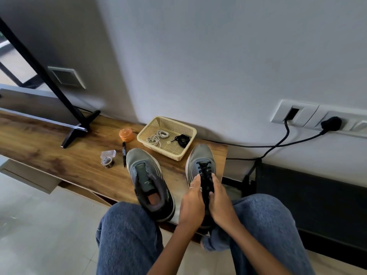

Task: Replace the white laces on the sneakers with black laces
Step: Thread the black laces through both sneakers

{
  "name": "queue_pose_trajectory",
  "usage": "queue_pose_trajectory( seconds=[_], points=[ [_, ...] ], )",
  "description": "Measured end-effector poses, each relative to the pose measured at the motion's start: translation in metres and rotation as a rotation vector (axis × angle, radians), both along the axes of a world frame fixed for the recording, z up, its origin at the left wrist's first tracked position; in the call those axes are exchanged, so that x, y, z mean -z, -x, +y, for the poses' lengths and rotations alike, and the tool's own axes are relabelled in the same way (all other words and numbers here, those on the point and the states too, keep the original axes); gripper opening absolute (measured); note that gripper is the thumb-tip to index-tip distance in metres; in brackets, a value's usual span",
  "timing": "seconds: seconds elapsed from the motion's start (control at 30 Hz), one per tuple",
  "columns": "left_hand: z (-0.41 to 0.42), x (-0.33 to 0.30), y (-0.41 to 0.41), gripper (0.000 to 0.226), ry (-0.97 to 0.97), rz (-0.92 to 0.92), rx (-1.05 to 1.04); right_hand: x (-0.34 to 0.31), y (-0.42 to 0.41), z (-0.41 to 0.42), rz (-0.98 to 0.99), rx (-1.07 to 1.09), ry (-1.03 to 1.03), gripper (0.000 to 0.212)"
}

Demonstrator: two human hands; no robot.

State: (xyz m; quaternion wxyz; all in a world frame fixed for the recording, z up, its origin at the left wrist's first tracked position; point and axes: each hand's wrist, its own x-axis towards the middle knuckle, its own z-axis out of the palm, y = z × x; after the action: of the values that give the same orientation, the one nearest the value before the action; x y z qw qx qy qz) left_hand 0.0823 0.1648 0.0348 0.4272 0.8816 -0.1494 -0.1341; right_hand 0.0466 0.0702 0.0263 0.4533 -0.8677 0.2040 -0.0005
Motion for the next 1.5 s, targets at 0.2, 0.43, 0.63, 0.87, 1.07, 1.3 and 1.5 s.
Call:
queue_pose_trajectory(
  seconds=[0.2, 0.43, 0.63, 0.87, 1.07, 1.3, 1.5],
  points=[
    [-0.001, 0.001, -0.002, 0.048, 0.021, 0.063, -0.044, -0.001, -0.005, -0.004, 0.099, 0.165, -0.074, 0.048],
    [0.001, -0.007, 0.000, 0.049, 0.086, 0.171, -0.201, -0.019, 0.009, 0.000, -0.010, 0.200, -0.008, 0.046],
    [0.022, -0.055, 0.000, 0.037, 0.240, 0.075, -0.371, -0.067, -0.001, 0.006, -0.140, -0.004, 0.103, 0.047],
    [0.096, -0.093, 0.001, 0.028, 0.265, 0.021, -0.704, -0.095, -0.030, 0.047, -0.169, -0.119, -0.037, 0.037],
    [0.152, -0.097, 0.009, 0.024, 0.202, -0.013, -0.874, -0.058, -0.064, 0.093, 0.081, -0.239, 0.124, 0.041],
    [0.165, -0.078, 0.018, 0.029, 0.151, 0.114, -0.935, -0.027, -0.062, 0.115, 0.383, -0.216, 0.192, 0.034],
    [0.161, -0.072, 0.024, 0.028, 0.174, 0.189, -0.905, -0.026, -0.048, 0.101, 0.326, -0.247, 0.293, 0.024]
  ],
)
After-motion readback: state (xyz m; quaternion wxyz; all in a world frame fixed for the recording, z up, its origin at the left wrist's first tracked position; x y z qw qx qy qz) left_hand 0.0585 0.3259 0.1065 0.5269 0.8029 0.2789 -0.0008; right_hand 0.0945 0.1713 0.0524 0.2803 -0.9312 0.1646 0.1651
